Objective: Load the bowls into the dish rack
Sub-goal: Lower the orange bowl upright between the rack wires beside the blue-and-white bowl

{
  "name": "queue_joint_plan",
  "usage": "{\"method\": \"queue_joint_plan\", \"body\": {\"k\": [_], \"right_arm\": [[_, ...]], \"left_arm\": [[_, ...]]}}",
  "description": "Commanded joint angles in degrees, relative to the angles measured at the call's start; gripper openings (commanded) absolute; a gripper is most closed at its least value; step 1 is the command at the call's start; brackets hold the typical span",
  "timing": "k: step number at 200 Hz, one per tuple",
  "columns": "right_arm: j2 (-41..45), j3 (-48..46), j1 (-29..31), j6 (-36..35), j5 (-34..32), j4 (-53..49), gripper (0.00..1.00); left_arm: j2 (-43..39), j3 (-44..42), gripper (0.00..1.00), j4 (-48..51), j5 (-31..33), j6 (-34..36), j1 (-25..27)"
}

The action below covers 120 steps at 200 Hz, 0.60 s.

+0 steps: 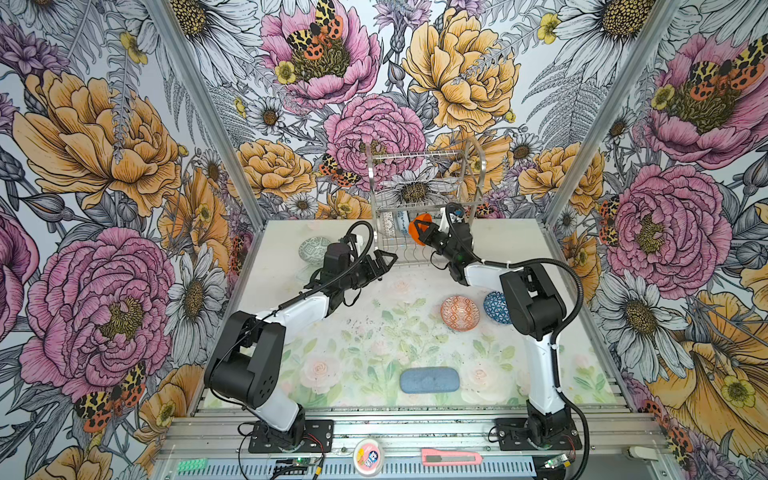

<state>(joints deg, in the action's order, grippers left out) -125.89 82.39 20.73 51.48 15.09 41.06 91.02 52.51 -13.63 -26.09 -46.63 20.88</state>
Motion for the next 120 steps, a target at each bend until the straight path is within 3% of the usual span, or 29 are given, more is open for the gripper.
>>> {"method": "queue_joint_plan", "body": {"k": [1,120], "right_arm": [[-1.8,3.7,0.4,2.2,-2.6,4.4,0.00],[-8.1,10.5,0.7,7.2,-6.0,4.9,0.00]], "left_arm": [[0.8,1.5,0.99,-2.0,-1.5,-0.4,0.4],[1.5,1.7,0.99,-2.2,-2.4,0.0,-0.2]]}}
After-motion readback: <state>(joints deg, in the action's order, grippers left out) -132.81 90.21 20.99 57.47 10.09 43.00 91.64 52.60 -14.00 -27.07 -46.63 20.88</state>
